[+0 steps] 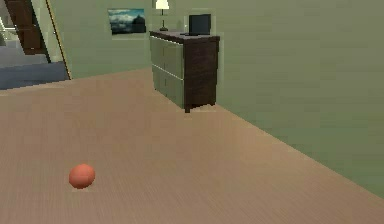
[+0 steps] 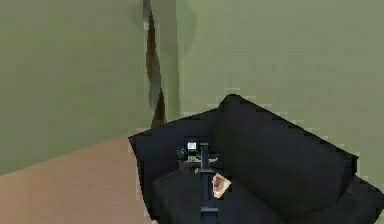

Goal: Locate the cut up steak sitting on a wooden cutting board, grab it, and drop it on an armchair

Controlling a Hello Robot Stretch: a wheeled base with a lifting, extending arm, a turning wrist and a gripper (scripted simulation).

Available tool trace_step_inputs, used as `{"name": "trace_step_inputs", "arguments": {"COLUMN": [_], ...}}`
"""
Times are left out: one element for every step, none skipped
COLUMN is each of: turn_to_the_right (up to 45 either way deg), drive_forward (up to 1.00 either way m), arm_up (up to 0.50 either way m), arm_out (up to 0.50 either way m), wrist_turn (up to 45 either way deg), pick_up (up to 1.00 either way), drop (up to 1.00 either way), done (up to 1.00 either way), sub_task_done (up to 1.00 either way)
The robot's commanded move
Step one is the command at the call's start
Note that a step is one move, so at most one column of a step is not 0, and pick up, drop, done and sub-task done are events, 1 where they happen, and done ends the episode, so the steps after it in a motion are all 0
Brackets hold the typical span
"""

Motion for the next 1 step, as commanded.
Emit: {"name": "trace_step_inputs", "arguments": {"turn_to_the_right": [0.0], "drive_forward": [0.00], "arm_up": [0.10], "arm_out": [0.00], "wrist_turn": [0.0], "pick_up": [0.00], "drop": [0.00], "done": [0.00], "sub_task_done": [0.00]}}
